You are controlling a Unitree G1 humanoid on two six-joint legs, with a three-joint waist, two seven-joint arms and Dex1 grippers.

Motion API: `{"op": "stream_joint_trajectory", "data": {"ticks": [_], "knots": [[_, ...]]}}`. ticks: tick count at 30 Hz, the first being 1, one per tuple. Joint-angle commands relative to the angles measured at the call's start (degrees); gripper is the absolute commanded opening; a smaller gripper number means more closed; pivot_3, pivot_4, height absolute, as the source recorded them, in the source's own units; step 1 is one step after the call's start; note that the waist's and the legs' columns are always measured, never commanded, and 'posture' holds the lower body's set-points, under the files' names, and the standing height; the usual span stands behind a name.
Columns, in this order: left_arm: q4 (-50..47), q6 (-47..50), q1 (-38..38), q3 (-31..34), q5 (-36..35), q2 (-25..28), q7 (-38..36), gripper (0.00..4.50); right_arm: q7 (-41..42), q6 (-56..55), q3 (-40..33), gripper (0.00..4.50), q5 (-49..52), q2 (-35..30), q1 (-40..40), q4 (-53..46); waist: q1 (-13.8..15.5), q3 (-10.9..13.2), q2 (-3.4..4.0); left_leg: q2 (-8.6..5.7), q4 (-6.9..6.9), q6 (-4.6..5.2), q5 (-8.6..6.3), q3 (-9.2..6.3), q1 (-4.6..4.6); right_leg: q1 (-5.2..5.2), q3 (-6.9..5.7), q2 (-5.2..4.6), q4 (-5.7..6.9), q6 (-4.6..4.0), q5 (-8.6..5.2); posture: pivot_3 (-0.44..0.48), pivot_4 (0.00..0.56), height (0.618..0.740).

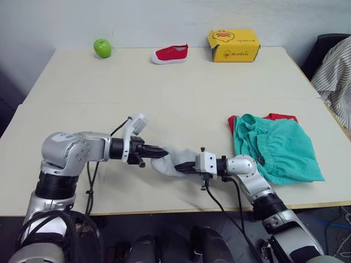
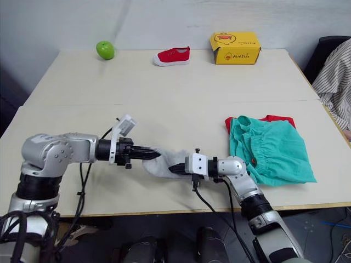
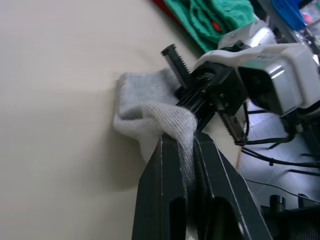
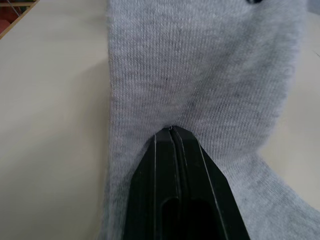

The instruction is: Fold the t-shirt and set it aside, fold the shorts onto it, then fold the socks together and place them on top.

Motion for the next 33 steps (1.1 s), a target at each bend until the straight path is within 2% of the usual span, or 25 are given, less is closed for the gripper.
{"op": "stream_joint_trajectory", "data": {"ticks": [1,6,10,13,24,29,33], "knots": [[2.0,-5.1,-4.5,-4.2,1.9,-3.0,-2.5,0.01,-0.6,2.2,-0.3,0.0,-1.2,-2.1,1.7,-0.9,0.1,0.0,0.0,0.0,0.01,0.0,0.0,0.01,0.0,0.0,0.0,0.01,-0.02,0.0,0.0,0.0,0.15,0.74],[6.8,-13.8,-5.9,-11.0,7.8,-7.7,-4.3,0.01,-2.3,5.2,-1.1,0.0,-0.7,-4.0,3.7,-5.2,0.0,0.0,0.0,-0.12,0.01,0.01,0.01,0.03,-0.01,-0.01,0.01,0.03,-0.02,0.02,0.01,0.0,0.15,0.74],[9.3,-18.6,-4.9,-12.2,10.7,-10.6,-4.3,0.01,-3.6,7.9,-1.6,0.0,-0.4,-4.9,5.6,-9.4,0.0,0.0,-0.01,-0.14,0.01,0.0,0.02,0.05,-0.02,-0.01,0.01,0.05,-0.03,0.02,0.01,0.0,0.15,0.74],[9.2,-23.7,-1.9,-12.3,12.3,-12.5,-4.8,0.87,-4.7,10.9,-3.1,0.0,0.6,-6.4,8.4,-14.2,0.1,0.0,-0.01,-0.08,0.01,0.01,0.02,0.03,-0.01,-0.01,0.01,0.01,-0.02,0.02,0.01,0.0,0.15,0.74],[9.3,-42.6,5.4,-4.9,12.3,-17.7,-8.5,4.46,-7.2,20.2,-13.2,0.0,7.8,-14.6,18.4,-27.4,1.4,0.0,-0.05,-0.06,0.07,0.11,0.02,0.0,-0.11,0.0,-0.06,-0.07,-0.15,0.08,0.04,0.0,0.15,0.74],[9.5,-49.1,9.4,0.0,10.5,-20.0,-10.0,4.49,-9.4,22.6,-19.8,0.0,11.7,-16.0,22.4,-29.9,1.4,0.1,-0.06,-0.06,0.08,0.11,0.02,0.0,-0.11,-0.01,-0.16,-0.06,-0.23,0.08,0.04,0.0,0.15,0.74],[12.6,-54.8,12.6,2.7,11.5,-21.0,-10.6,4.49,-11.3,24.4,-22.0,0.0,13.7,-15.4,23.8,-32.5,1.3,0.1,-0.05,-0.02,0.07,0.11,0.02,0.01,-0.07,-0.01,-0.18,-0.03,-0.33,0.08,0.04,0.0,0.15,0.74]]}}
